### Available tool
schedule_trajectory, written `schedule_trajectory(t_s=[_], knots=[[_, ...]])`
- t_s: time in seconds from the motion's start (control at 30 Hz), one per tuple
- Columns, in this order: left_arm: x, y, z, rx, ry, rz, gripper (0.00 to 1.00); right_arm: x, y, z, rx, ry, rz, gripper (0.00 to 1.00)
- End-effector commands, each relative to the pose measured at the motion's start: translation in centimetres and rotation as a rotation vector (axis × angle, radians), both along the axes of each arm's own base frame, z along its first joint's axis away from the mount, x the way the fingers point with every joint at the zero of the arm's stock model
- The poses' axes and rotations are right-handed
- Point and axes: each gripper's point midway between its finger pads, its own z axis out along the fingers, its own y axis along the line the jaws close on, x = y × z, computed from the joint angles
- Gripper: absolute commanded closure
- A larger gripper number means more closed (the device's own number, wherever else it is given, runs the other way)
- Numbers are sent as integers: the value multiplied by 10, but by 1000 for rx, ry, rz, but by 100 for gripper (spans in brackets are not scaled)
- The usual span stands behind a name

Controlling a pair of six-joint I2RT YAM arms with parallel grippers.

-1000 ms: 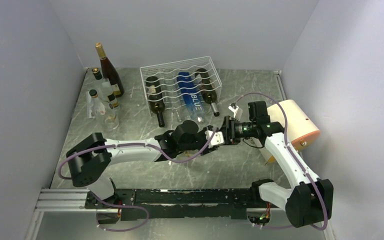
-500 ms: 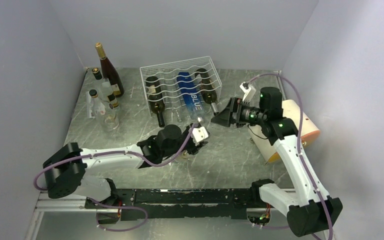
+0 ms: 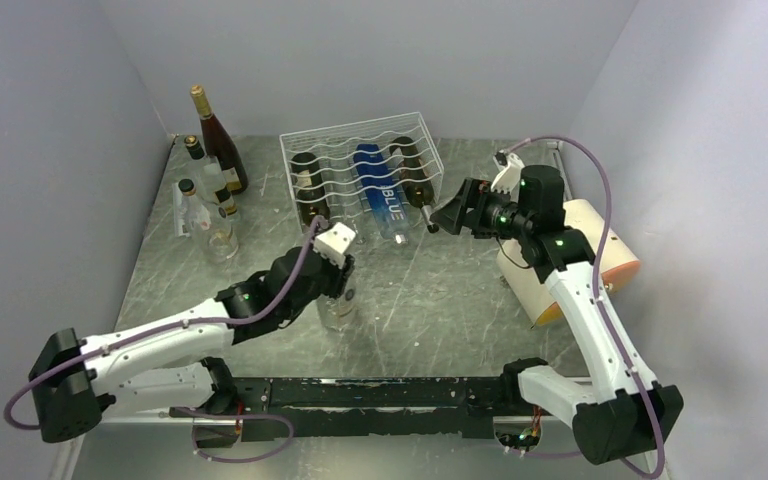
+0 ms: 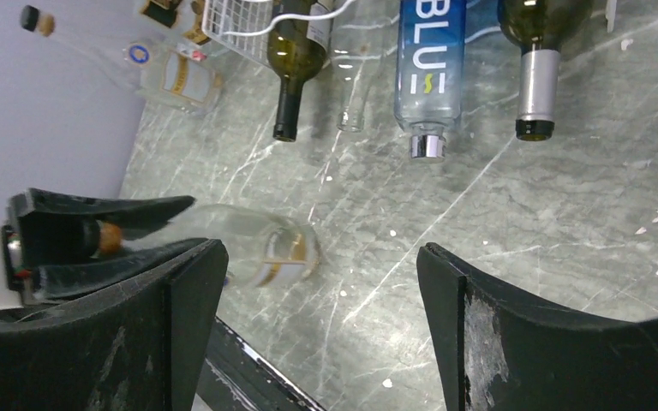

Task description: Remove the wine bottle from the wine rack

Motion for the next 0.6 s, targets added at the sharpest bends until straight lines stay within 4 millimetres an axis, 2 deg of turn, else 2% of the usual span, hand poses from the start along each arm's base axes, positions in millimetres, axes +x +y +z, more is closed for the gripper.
schedule_trajectory(t_s=[0.0,0.17,0.4,0.47,0.57], knots=[[11,52,30,-48,24,253,93,11,5,-12,19,9,5,14],[16,116,42,-81,47,494,93,15,10,-19,40,23,22,14],[43,205,63,-88,-39,806,93,17,14,-20,55,29,40,14],[52,233,69,-75,-73,920,93,14,14,-32,50,56,40,14],[61,278,81,-100,-125,1097,93,12,13,-36,48,60,38,14]])
